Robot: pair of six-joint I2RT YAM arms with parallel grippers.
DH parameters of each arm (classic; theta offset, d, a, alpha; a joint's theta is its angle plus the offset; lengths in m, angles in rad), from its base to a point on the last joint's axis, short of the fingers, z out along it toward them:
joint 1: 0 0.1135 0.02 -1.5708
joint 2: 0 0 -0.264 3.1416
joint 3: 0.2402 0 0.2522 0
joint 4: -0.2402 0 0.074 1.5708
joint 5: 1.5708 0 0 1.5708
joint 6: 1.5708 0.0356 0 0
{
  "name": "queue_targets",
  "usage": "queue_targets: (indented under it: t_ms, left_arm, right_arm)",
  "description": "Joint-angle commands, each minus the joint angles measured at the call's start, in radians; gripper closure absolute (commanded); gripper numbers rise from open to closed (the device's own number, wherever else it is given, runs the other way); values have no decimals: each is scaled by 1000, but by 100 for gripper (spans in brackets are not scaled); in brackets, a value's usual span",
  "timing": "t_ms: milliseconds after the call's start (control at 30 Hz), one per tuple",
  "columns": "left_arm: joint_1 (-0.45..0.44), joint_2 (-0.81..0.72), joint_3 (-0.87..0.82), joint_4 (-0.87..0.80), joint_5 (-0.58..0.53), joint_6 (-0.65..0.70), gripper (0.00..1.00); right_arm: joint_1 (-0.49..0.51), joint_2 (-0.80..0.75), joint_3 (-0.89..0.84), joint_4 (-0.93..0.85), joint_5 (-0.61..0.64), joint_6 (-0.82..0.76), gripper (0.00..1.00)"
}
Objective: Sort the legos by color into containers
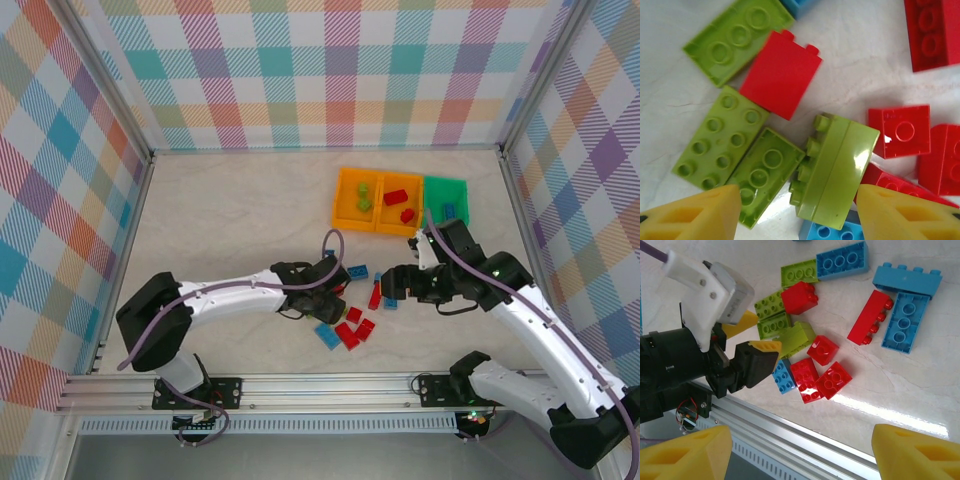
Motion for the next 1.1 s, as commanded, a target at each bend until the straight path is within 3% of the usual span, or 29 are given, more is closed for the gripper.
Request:
queue_targets:
  t_ms: [0,200,367,467,800,967,1067]
  left_arm:
    - [-12,43,37,-2,44,95,39]
    - [-27,103,44,42,96,129,40]
    - [-37,141,53,41,63,140,54]
    - [-43,128,45,57,45,134,67]
    - [-44,-57,16,108,12,84,77]
    - [-37,-109,76,67,-97,91,77]
    - [24,-67,188,63,-106,74,78]
  right_arm:
    - [2,-9,-26,31,-17,47,25]
    - [2,-14,-34,35,6,69,25]
    - [2,-3,-9,23,7,58,25]
    - [2,9,4,16,15,50,25]
    - [2,-5,-29,48,-28,108,25]
    - [2,-30,-32,90,23,154,24]
    - [2,-35,-13,91,97,166,23]
